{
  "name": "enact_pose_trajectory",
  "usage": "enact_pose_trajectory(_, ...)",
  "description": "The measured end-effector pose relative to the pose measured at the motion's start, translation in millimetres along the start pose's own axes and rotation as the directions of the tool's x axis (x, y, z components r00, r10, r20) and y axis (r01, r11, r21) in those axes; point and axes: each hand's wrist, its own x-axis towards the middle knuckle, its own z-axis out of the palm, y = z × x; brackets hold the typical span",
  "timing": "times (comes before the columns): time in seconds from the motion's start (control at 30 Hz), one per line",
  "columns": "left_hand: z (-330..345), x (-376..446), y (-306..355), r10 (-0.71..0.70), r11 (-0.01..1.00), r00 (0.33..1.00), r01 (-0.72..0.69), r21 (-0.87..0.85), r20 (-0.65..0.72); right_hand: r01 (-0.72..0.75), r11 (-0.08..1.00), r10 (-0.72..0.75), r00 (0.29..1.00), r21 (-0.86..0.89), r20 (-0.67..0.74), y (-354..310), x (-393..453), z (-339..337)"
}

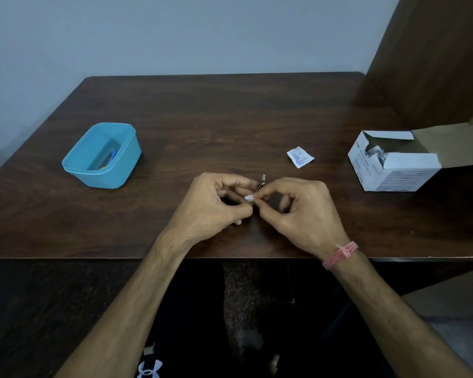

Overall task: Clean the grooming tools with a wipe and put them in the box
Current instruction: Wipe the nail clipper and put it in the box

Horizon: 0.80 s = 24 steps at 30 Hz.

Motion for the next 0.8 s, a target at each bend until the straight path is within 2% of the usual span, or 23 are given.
enact_pose_trajectory(0.17,0.5,1.3,-0.1,-0.018,1.0,1.0,0.018,0.008,0.012,-0.054,0.999,0.053,0.99,-0.006,-0.134,1.0,0.9,-1.0)
enact_pose_trajectory(0.47,1.9,0.3,2.6,-0.004,1.0,1.0,0.004,0.009,-0.003,-0.068,0.997,0.062,0.984,-0.026,-0.168,1.3,1.8,-0.9)
enact_pose_trajectory(0.67,1.5,0.2,1.0,-0.003,1.0,1.0,0.003,-0.028,-0.014,-0.003,1.0,0.002,0.999,-0.011,-0.037,2.6,-0.8,2.2)
enact_pose_trajectory(0.8,0.9,0.4,3.1,-0.004,1.0,1.0,0.004,-0.023,0.004,-0.074,0.997,0.073,0.988,-0.001,-0.134,4.0,1.3,0.5)
